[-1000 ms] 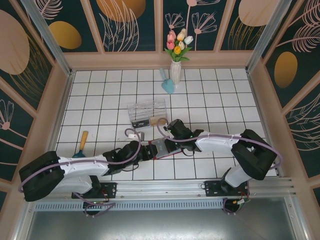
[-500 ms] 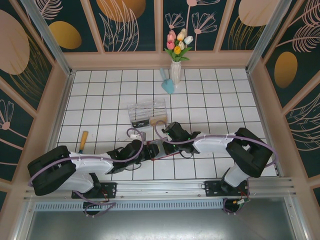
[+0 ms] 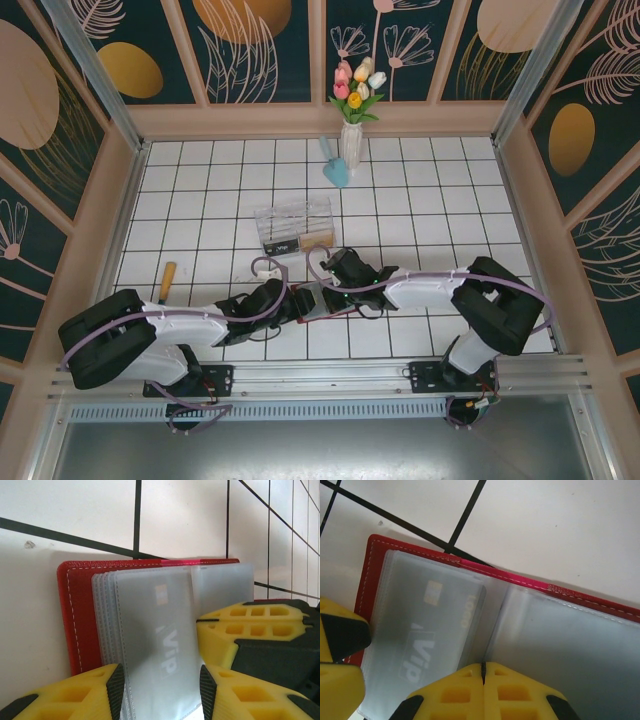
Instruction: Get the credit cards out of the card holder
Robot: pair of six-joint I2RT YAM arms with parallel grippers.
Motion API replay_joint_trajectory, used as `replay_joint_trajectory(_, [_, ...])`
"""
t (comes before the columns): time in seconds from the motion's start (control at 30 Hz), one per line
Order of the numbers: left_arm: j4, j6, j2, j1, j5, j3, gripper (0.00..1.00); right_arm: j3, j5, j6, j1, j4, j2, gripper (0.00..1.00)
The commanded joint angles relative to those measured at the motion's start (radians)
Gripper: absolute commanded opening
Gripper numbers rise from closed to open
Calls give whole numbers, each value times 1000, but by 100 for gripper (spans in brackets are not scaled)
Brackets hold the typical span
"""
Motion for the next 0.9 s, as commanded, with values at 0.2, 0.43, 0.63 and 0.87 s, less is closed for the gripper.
replay_joint_trajectory(0.2, [13, -16, 29, 9, 17, 18, 47, 17, 2, 19, 18, -23, 12, 4])
replay_joint_trajectory(0.43, [81, 30, 31, 10, 59, 36, 47, 12, 2, 22, 19, -20, 22, 5])
replay_joint_trajectory(0.63, [137, 61, 35, 9, 92, 47, 47, 12, 6, 21, 18, -22, 22, 5])
replay_joint_trajectory(0.87, [226, 92, 8, 9, 124, 44, 46, 6, 9, 27, 18, -12, 22, 5])
